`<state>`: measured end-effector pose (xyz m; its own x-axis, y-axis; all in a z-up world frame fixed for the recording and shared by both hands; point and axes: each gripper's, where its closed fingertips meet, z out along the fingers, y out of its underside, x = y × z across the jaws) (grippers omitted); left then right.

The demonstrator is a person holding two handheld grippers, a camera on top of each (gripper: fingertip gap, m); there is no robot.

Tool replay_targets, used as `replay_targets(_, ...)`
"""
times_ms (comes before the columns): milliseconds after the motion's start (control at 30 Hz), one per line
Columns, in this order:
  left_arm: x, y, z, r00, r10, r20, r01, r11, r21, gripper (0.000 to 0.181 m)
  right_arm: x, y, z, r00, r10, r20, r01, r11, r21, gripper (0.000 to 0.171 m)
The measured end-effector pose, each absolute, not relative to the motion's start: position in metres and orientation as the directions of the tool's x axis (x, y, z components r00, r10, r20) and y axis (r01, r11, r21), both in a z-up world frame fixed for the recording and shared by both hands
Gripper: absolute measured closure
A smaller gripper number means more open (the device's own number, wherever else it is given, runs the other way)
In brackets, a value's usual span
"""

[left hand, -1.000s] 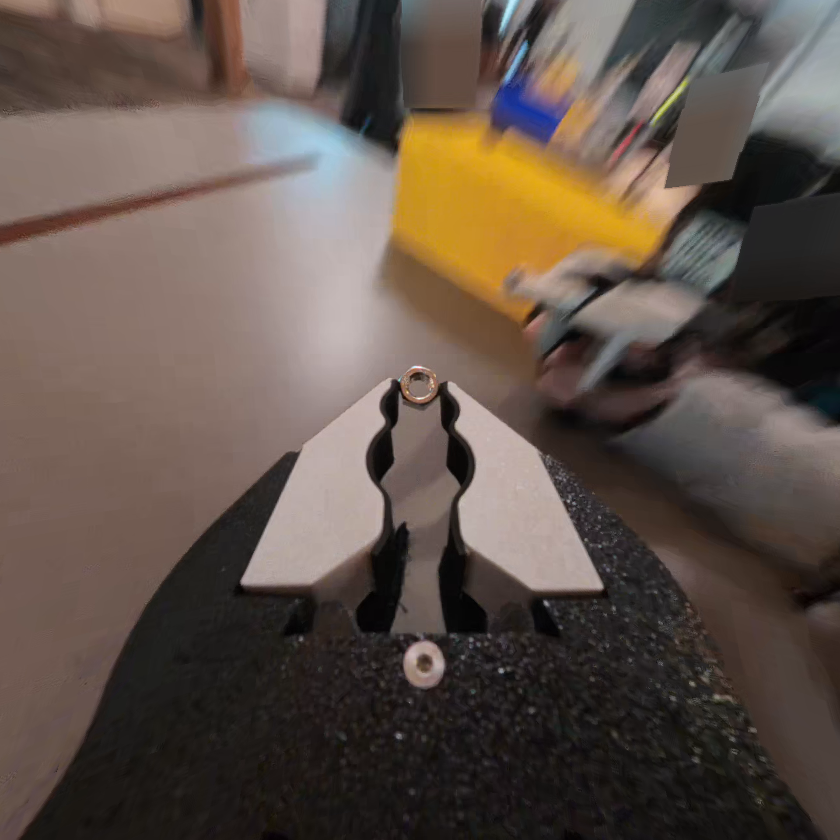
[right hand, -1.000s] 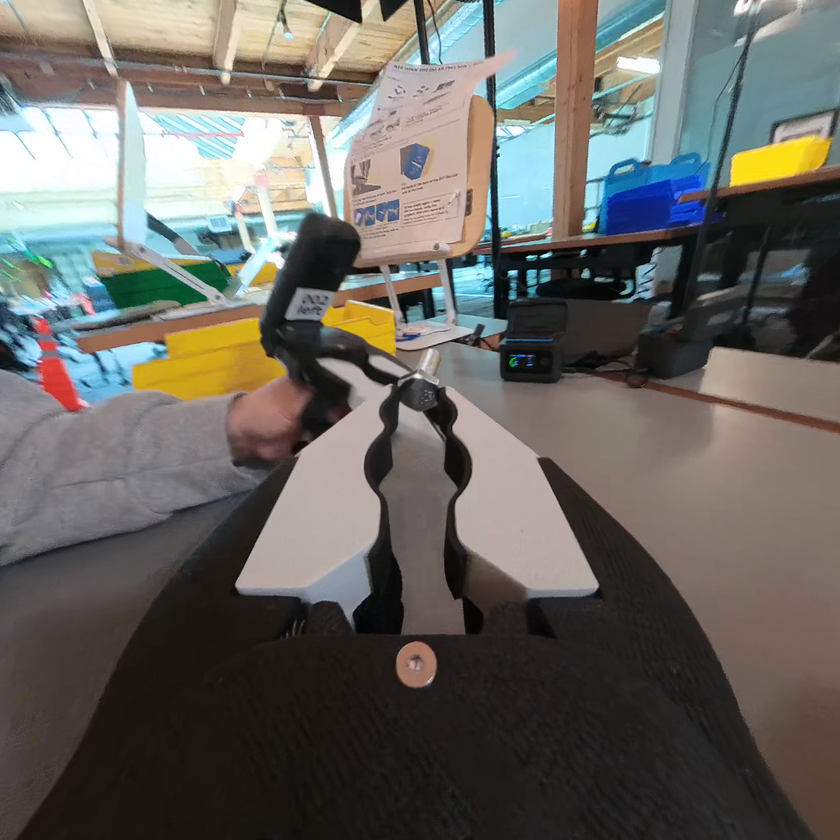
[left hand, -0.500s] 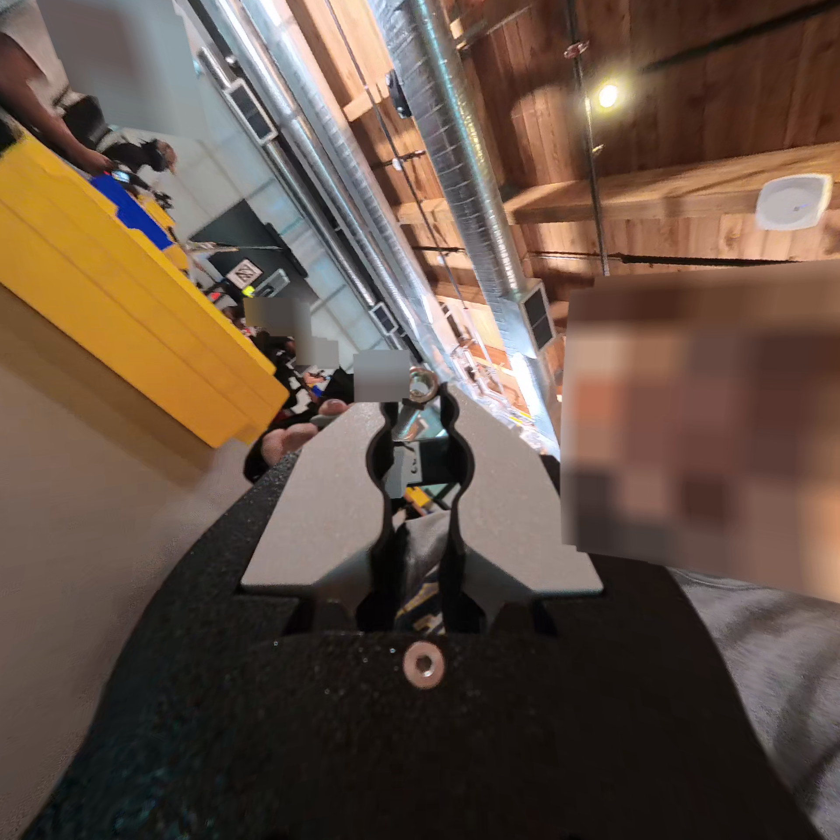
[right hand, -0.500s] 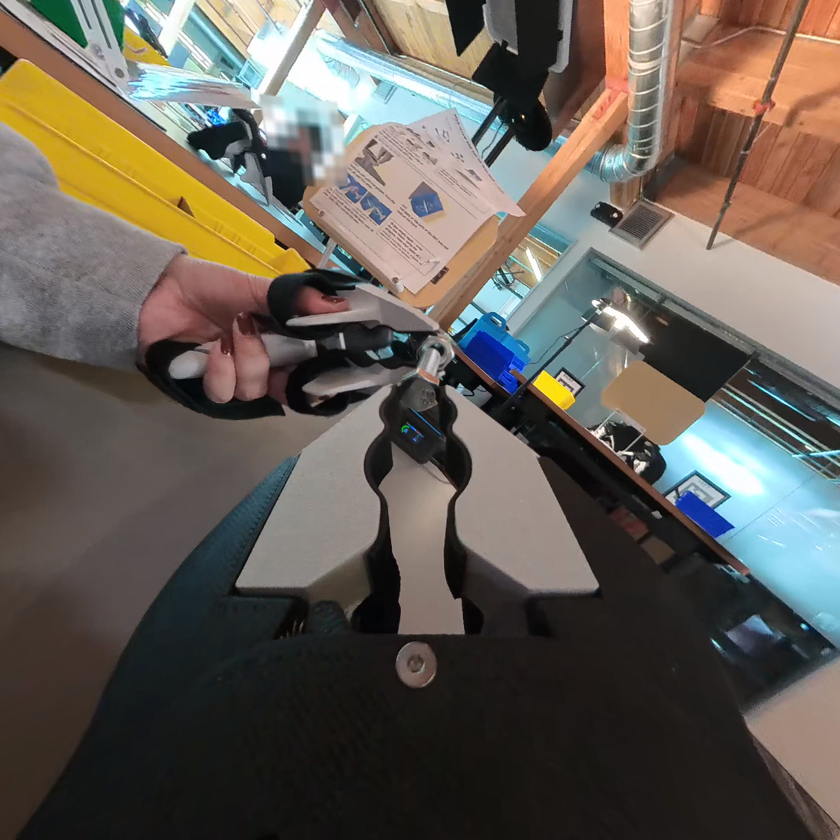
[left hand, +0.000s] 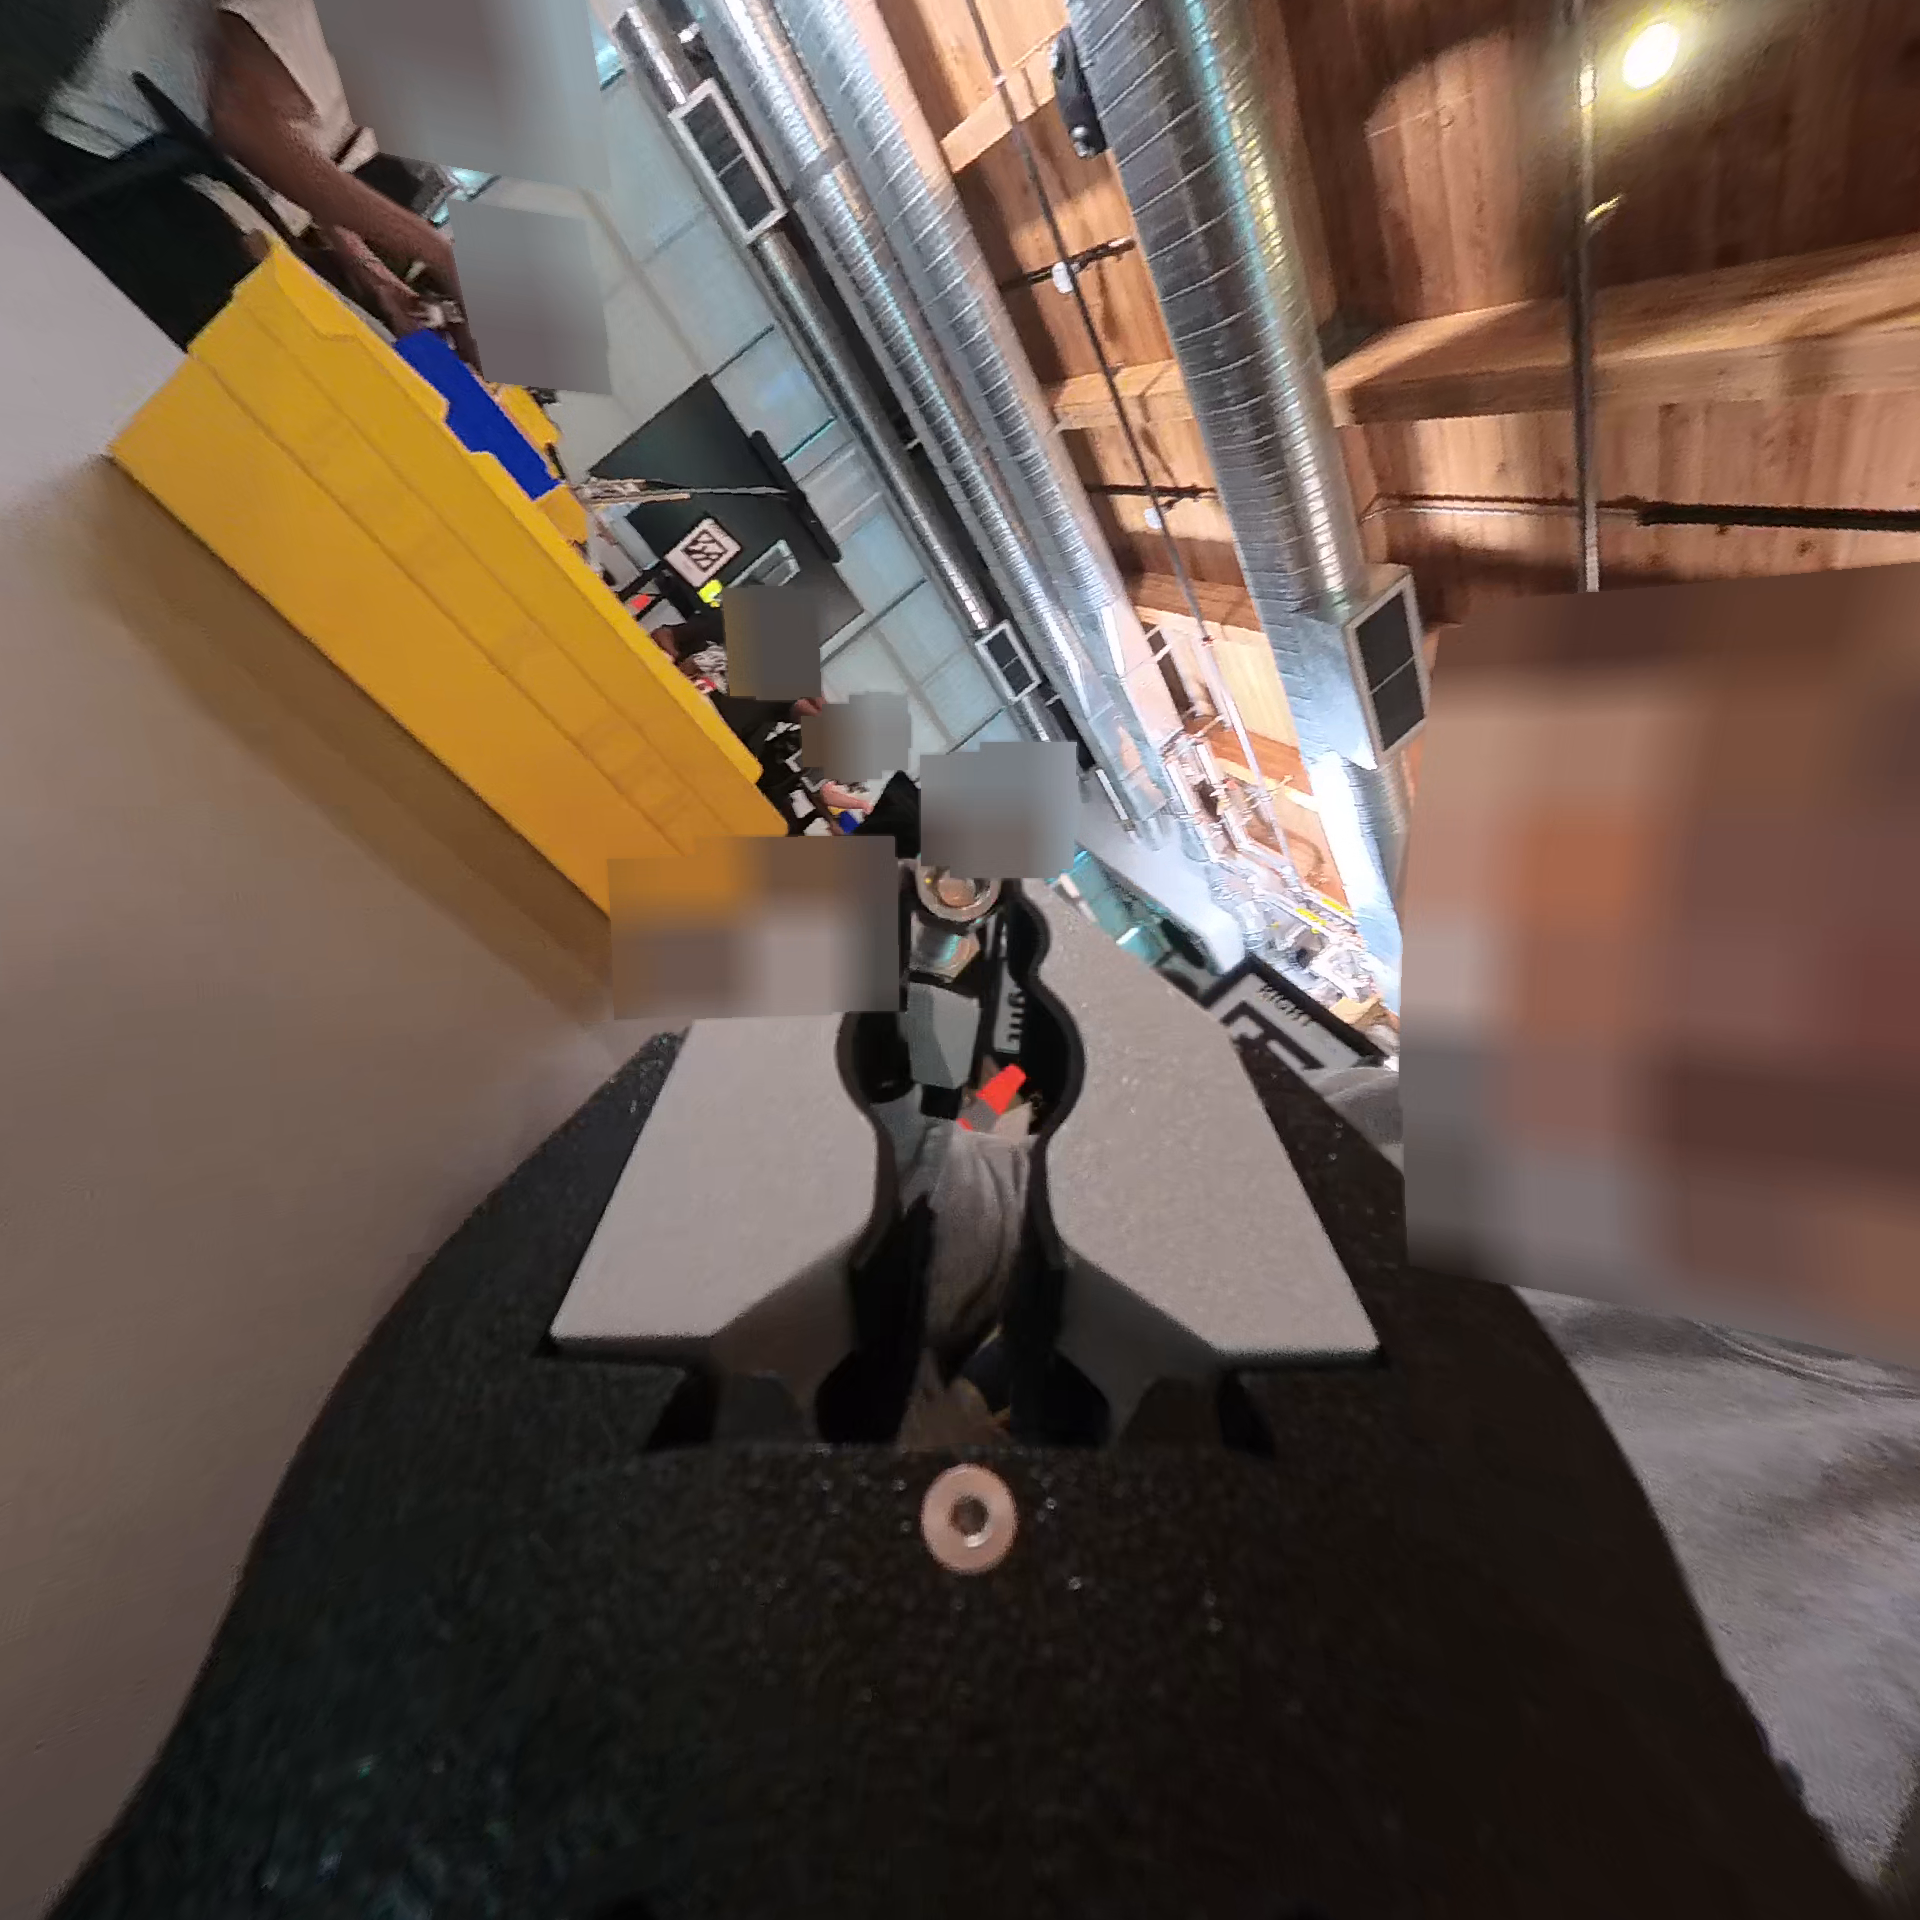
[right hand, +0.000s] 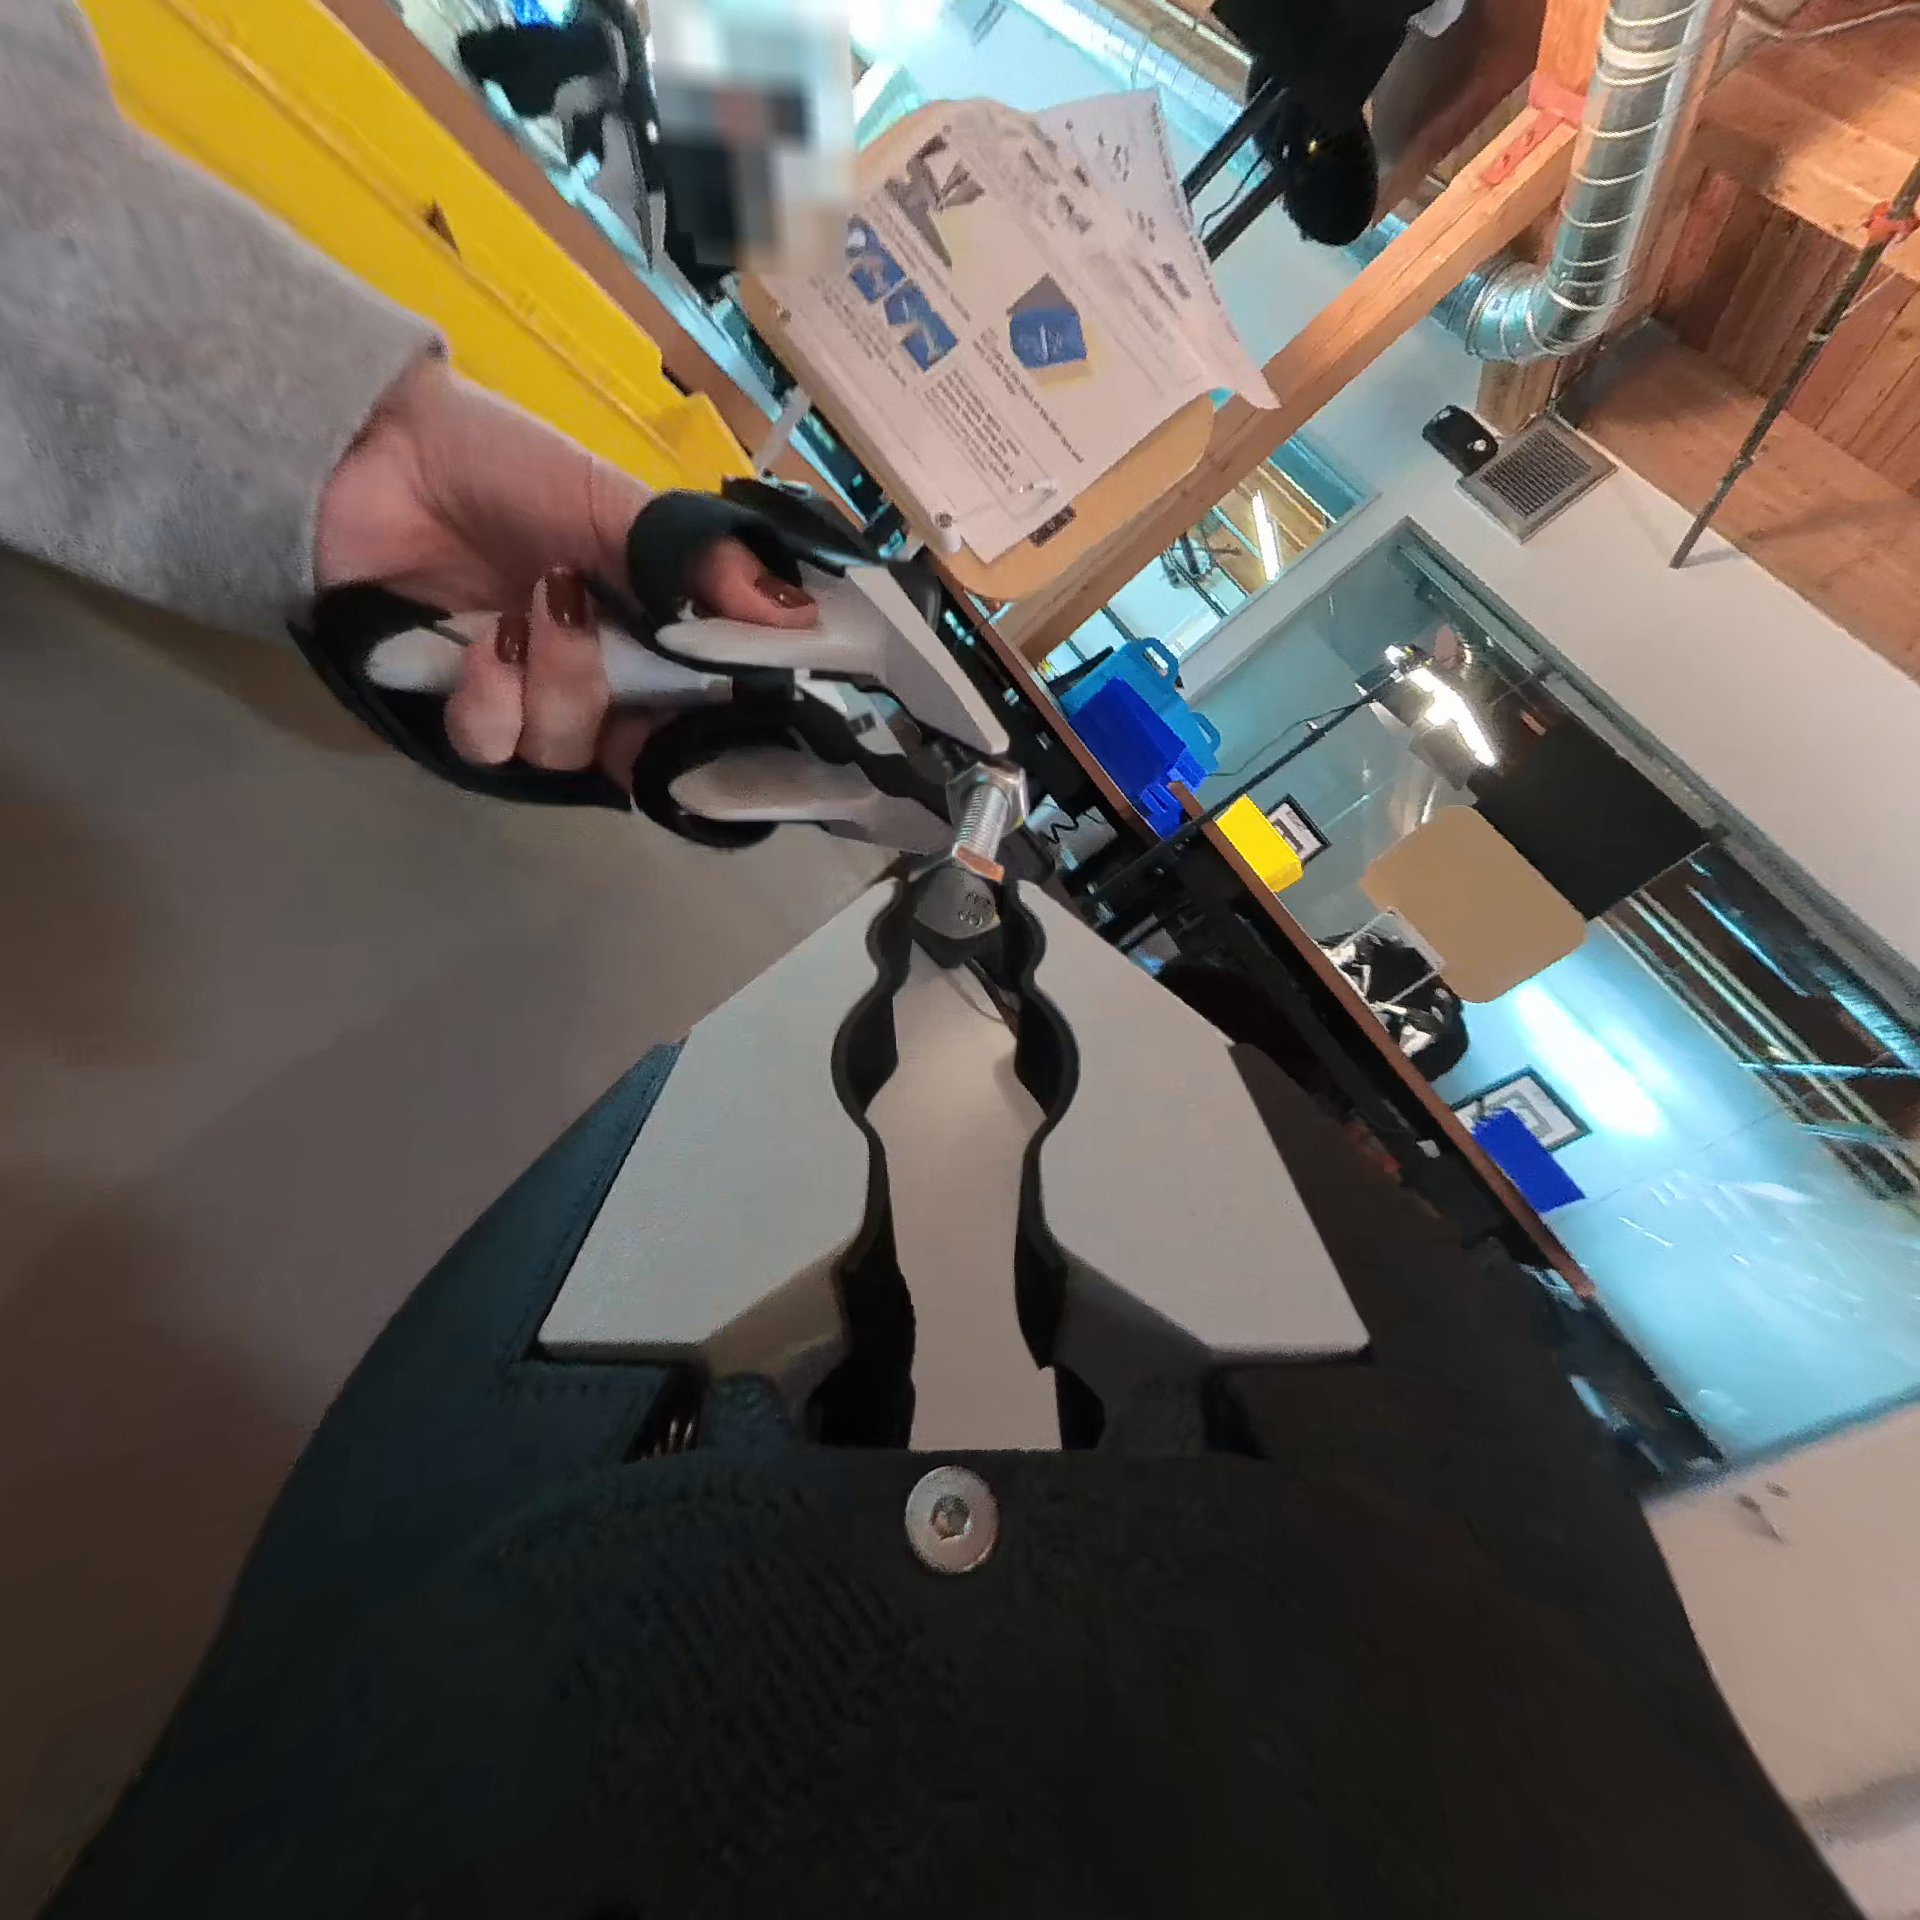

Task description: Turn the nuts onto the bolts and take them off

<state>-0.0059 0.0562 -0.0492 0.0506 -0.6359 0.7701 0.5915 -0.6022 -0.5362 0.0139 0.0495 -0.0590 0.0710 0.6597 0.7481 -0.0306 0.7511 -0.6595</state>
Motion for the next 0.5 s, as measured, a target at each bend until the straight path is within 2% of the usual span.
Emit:
replay_targets(33, -0.006, 0.057, -0.052, 0.077, -0.632, 0.771, 0.587, -0.597, -0.547, 0.167, 0.014, 0.050, -0.060, 0.073, 0.649, 0.758, -0.018, 0.760, -0.649, 0.155)
replay_targets(133, -0.009, 0.059, -0.057, 0.136, -0.629, 0.766, 0.576, -0.578, -0.577, 0.167, 0.011, 0.049, -0.064, 0.076, 0.631, 0.772, -0.001, 0.774, -0.633, 0.155)
replay_targets(200, -0.008, 0.060, -0.061, 0.165, -0.628, 0.760, 0.558, -0.576, -0.597, 0.167, 0.011, 0.045, -0.059, 0.055, 0.713, 0.699, -0.055, 0.701, -0.711, 0.155)
replay_targets(300, 0.014, 0.056, -0.070, 0.195, -0.661, 0.725, 0.460, -0.591, -0.663, 0.166, 0.010, 0.036, -0.049, -0.021, 0.865, 0.501, -0.169, 0.491, -0.855, 0.156)
replay_targets(400, 0.023, 0.064, -0.076, 0.180, -0.633, 0.753, 0.472, -0.616, -0.631, 0.166, 0.010, 0.044, -0.047, -0.015, 0.894, 0.448, -0.179, 0.439, -0.881, 0.155)
replay_targets(500, 0.014, 0.072, -0.088, 0.252, -0.594, 0.764, 0.485, -0.606, -0.631, 0.167, 0.010, 0.061, -0.053, -0.009, 0.933, 0.361, -0.136, 0.356, -0.924, 0.155)
